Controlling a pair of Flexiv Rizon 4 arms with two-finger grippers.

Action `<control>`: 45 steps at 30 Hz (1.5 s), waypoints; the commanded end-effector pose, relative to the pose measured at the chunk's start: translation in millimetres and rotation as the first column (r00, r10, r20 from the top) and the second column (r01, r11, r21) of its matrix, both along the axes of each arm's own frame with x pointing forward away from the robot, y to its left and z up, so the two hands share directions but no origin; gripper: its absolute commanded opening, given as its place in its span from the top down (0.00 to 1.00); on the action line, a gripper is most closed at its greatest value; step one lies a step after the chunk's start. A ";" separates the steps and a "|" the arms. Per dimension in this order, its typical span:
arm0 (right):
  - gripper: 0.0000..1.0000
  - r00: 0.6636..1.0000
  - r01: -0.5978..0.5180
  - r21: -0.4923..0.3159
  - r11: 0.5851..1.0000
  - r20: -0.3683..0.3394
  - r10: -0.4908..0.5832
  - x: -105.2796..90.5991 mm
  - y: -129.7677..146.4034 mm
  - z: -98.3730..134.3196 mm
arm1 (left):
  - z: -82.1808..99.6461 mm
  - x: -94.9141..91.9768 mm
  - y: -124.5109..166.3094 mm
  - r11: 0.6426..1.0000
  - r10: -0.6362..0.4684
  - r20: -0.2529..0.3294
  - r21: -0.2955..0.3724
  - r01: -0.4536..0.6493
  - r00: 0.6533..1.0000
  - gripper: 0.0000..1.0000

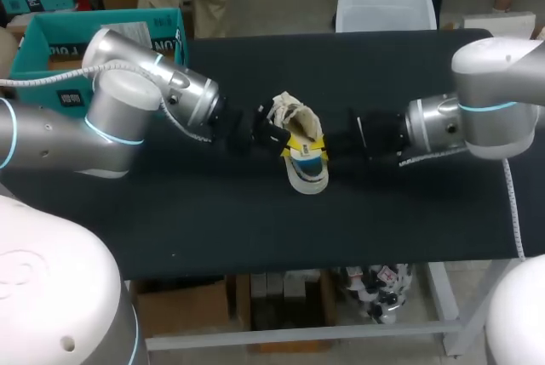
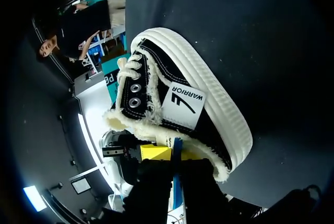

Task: Open the shoe tongue, take the insole out of the shoe, put the insole back into the shoe, and pack the shoe into the shoebox

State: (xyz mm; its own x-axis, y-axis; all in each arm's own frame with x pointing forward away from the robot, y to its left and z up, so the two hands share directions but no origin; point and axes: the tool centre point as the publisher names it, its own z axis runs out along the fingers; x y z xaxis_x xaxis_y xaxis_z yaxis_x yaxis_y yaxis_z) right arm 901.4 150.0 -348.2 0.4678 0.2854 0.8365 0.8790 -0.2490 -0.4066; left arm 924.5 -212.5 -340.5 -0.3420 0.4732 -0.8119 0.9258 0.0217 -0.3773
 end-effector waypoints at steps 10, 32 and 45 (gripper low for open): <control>0.76 1.000 0.010 0.000 1.000 -0.021 -0.010 -2.3 2.4 -0.7 | -13.5 13.6 -6.2 1.000 -0.023 -0.029 -0.010 0.023 0.999 1.00; 1.00 1.000 0.004 0.017 1.000 0.019 -0.005 -23.5 -1.3 4.3 | -5.9 0.6 -7.0 1.000 -0.017 -0.017 -0.015 0.016 1.000 1.00; 1.00 0.999 0.014 0.012 1.000 0.030 -0.015 -26.6 -3.3 6.5 | 12.2 -20.5 -4.6 0.998 -0.059 0.025 -0.029 0.059 0.998 1.00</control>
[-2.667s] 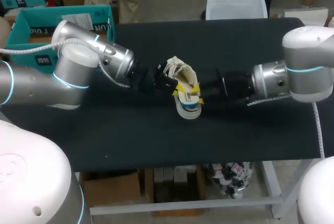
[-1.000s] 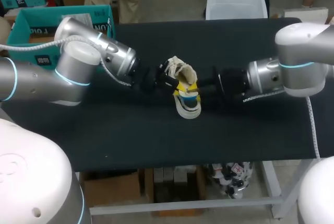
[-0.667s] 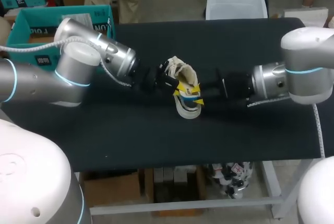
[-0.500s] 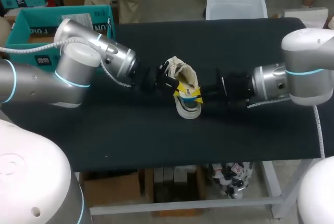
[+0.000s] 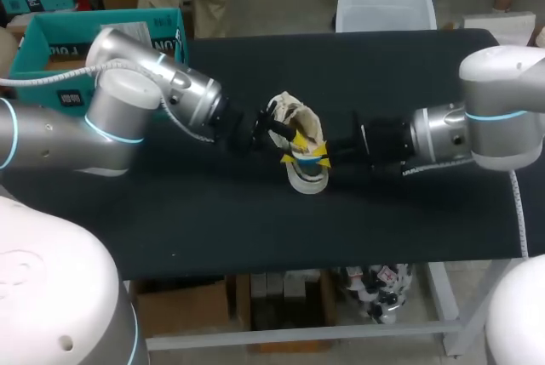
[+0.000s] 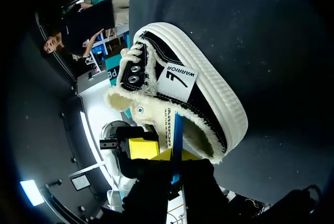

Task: Open the shoe tongue, take the insole out of the shoe, put the insole back into the shoe, and pack the shoe into the shoebox

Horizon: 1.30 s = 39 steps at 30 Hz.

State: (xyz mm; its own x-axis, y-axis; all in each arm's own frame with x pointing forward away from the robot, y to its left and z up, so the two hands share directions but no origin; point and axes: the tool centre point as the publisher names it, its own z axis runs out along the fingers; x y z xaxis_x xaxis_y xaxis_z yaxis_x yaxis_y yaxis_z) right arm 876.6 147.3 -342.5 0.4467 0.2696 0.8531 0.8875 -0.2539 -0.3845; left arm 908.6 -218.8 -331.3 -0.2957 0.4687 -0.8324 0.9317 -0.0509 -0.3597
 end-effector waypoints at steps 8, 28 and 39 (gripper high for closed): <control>1.00 1.000 -0.002 -0.008 1.000 -0.010 0.001 9.1 3.3 -2.8 | -7.2 5.4 -2.0 1.000 0.012 -0.015 0.012 -0.012 1.000 1.00; 0.82 0.999 0.001 -0.015 1.000 -0.054 -0.002 28.0 6.1 -11.2 | -24.1 33.4 -2.7 0.998 0.049 -0.060 0.030 -0.047 0.997 1.00; 0.61 0.999 0.030 -0.050 0.998 -0.035 -0.032 4.1 2.7 0.5 | -22.9 28.1 -2.8 0.998 0.052 -0.057 0.024 -0.050 0.997 1.00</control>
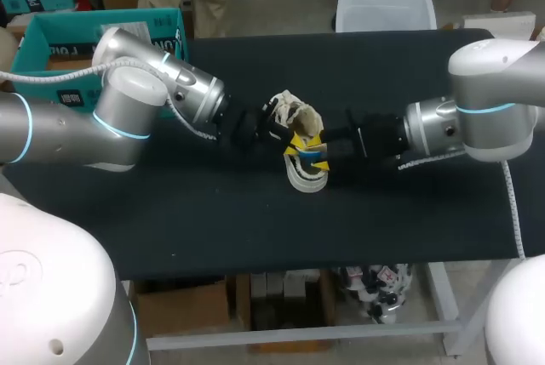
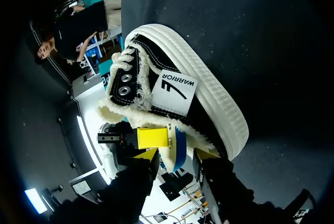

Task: Open the shoe tongue, take the insole out of the shoe, put the insole back into the shoe, and pack the shoe into the shoebox

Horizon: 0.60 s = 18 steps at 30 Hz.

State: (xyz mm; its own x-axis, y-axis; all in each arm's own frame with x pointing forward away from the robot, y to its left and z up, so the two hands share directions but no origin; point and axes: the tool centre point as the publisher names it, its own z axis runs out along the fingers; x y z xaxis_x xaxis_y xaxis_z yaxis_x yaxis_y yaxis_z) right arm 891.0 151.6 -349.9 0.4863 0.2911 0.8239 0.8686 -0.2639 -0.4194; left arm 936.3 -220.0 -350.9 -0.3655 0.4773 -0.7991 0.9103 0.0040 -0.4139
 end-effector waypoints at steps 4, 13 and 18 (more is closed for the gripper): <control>0.85 1.000 0.023 -0.029 0.999 0.012 -0.022 -9.0 1.2 6.2 | -2.7 -0.6 -1.4 1.000 0.007 0.003 -0.007 -0.007 1.000 1.00; 1.00 1.000 0.009 -0.034 0.999 -0.011 -0.010 -3.2 3.8 -0.9 | 4.7 -6.9 4.5 1.000 0.009 0.014 -0.014 -0.008 1.000 1.00; 1.00 1.000 0.014 -0.039 0.999 -0.013 -0.014 -3.4 3.6 -1.0 | 14.6 -12.8 9.3 1.000 0.005 0.035 -0.022 -0.004 0.999 0.70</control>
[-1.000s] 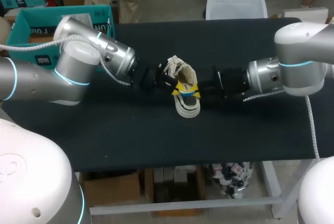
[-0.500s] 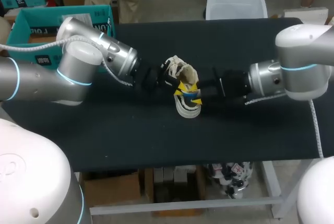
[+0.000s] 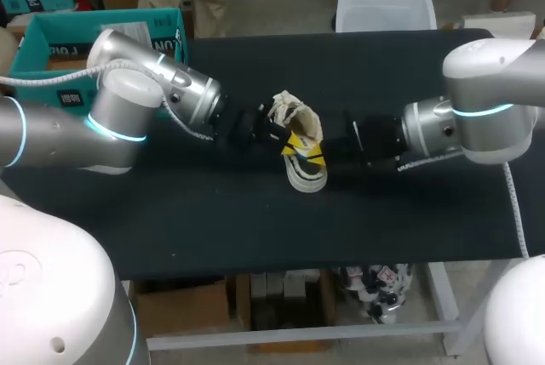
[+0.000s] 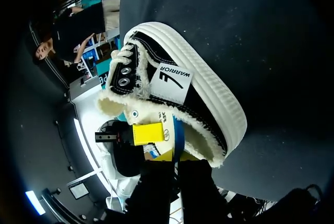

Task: Open the shoe tongue, take the insole out of the shoe, put the insole back into the shoe, and pack the shoe into the shoebox

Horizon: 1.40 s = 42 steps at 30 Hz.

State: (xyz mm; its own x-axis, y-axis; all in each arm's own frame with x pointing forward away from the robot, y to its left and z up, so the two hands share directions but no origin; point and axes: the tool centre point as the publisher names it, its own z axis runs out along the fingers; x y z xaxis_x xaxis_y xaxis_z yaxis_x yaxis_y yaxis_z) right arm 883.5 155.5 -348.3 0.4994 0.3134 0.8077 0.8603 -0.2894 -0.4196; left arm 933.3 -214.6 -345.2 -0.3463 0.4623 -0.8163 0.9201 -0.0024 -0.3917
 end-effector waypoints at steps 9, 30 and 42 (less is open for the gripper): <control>1.00 1.000 0.009 -0.032 0.999 0.003 -0.009 -0.1 -0.6 -1.4 | 33.8 -25.8 13.5 0.999 -0.009 0.040 0.031 0.008 0.999 0.28; 1.00 0.999 0.040 -0.225 0.973 -0.015 -0.045 -3.1 5.6 -20.5 | 53.8 -29.8 51.0 0.984 0.082 0.057 0.151 -0.090 0.995 0.00; 1.00 0.996 0.065 -0.406 0.912 -0.035 -0.087 -7.2 3.1 -29.7 | 68.4 -27.4 75.3 0.969 0.093 0.074 0.222 -0.107 0.993 0.00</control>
